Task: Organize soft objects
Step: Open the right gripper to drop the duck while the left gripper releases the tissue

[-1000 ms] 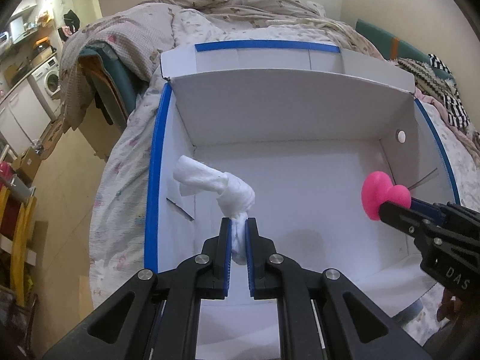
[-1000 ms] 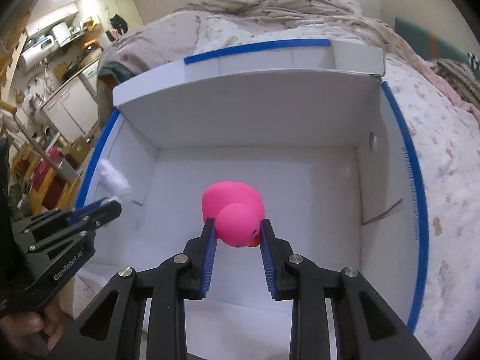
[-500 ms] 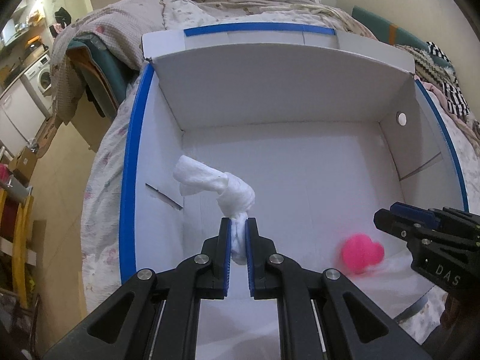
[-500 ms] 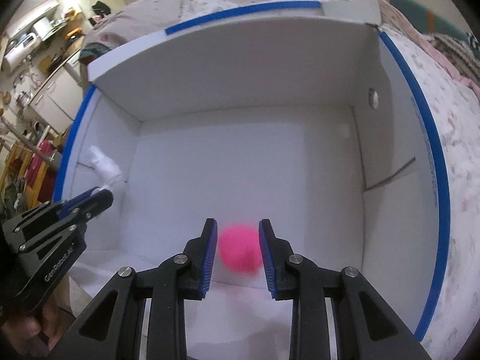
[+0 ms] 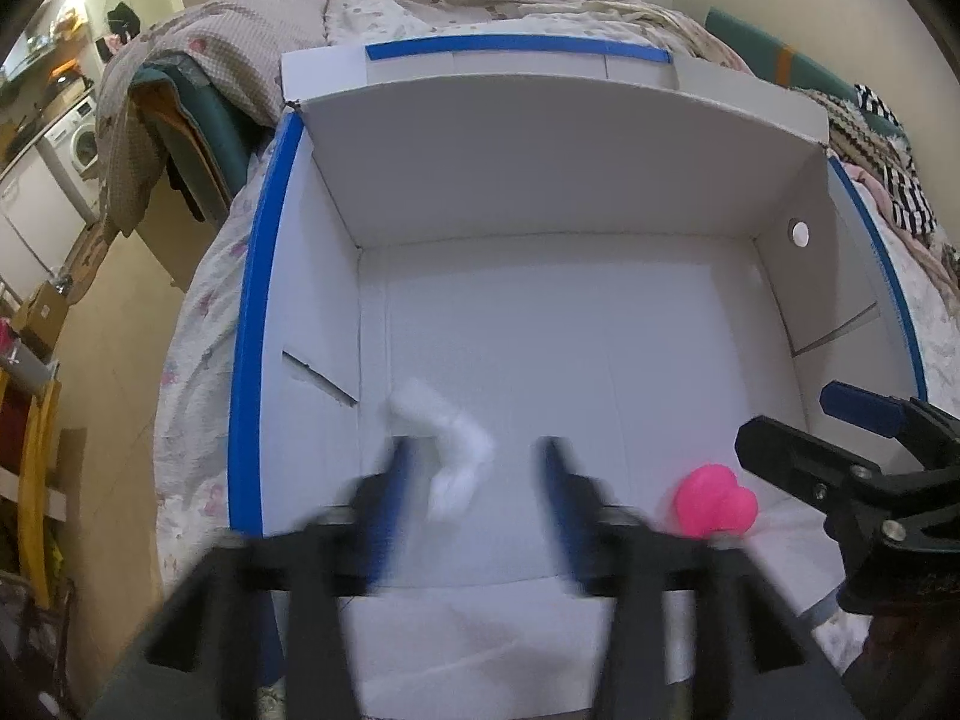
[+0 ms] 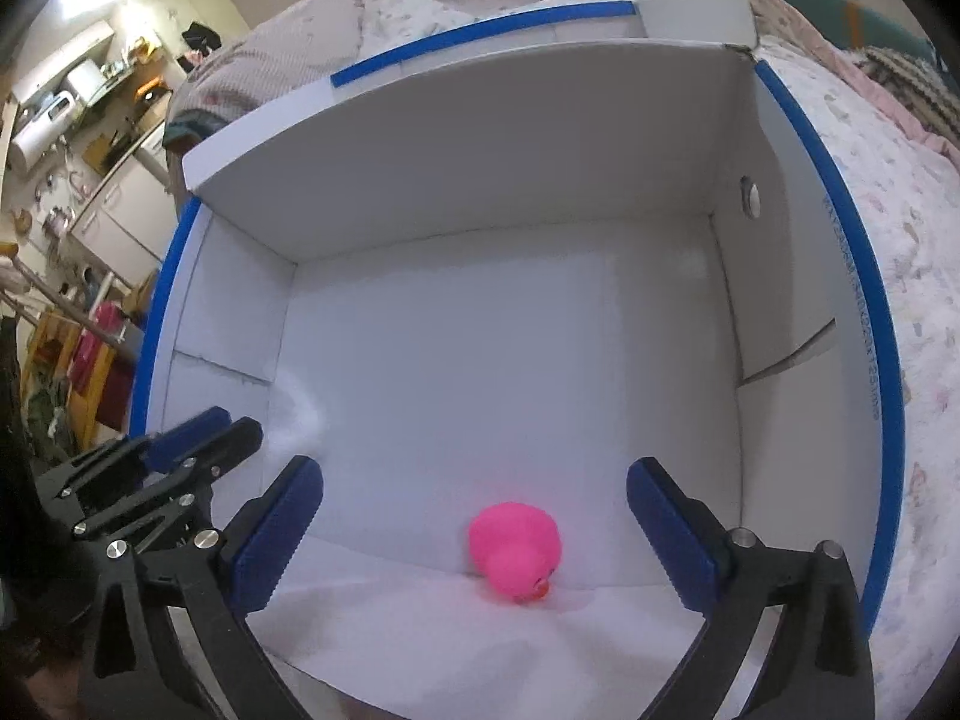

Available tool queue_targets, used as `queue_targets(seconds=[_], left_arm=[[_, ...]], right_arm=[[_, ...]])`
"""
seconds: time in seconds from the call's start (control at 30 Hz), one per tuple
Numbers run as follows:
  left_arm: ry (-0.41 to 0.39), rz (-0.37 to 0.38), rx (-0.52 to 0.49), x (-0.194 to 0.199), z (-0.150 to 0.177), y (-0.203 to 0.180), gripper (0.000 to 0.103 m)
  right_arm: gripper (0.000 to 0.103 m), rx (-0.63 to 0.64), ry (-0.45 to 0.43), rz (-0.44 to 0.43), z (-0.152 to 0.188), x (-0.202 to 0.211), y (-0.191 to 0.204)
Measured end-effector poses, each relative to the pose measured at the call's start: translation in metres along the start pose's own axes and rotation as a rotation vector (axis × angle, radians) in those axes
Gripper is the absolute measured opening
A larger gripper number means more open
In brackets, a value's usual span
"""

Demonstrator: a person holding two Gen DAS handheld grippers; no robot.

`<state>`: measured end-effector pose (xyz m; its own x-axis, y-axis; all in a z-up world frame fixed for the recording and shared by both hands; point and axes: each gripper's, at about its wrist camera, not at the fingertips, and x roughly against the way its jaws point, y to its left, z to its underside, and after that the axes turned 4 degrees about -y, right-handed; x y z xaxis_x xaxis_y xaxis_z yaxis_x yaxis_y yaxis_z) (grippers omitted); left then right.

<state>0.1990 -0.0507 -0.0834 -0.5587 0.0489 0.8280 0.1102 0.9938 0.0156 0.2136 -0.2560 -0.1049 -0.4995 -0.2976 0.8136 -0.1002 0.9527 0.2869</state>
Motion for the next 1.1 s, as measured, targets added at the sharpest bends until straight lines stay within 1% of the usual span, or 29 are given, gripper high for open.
queue_targets(seconds=[0.03,0.1,0.17,0.33,0.5,0.6,0.67,0.77,0.93,1.1], left_arm=[[-0.020,-0.008,0.004,0.004,0.000,0.000,0.073],[-0.050,-0.022,0.006,0.009,-0.001,0.001,0.073],[-0.065,-0.027,0.000,0.013,-0.002,0.000,0.073],[-0.082,-0.063,-0.010,0.020,-0.004,-0.002,0.073],[-0.123,-0.043,-0.008,0.032,-0.005,-0.002,0.073],[-0.116,-0.018,0.017,0.037,-0.006,0.002,0.073],[-0.117,-0.015,0.028,0.040,-0.005,0.004,0.073],[-0.123,-0.040,0.051,0.043,-0.004,0.009,0.073],[-0.103,-0.045,0.064,0.047,0.001,0.015,0.073],[-0.049,0.006,0.055,0.048,0.010,0.017,0.073]], right_arm=[[0.103,0.006,-0.015,0.010,-0.001,0.002,0.001],[0.103,0.012,-0.039,0.013,-0.003,0.006,0.003],[0.103,0.005,-0.069,0.017,-0.006,0.012,0.001],[0.103,-0.027,-0.112,0.026,-0.011,0.020,-0.005],[0.103,-0.017,-0.125,0.031,-0.014,0.020,-0.001],[0.103,-0.013,-0.133,0.018,-0.015,0.021,0.002],[0.103,-0.010,-0.146,0.015,-0.013,0.025,0.003],[0.103,0.000,-0.164,0.031,-0.012,0.029,0.004],[0.103,0.005,-0.191,0.052,-0.009,0.037,0.003],[0.103,-0.005,-0.211,0.062,-0.003,0.047,0.001]])
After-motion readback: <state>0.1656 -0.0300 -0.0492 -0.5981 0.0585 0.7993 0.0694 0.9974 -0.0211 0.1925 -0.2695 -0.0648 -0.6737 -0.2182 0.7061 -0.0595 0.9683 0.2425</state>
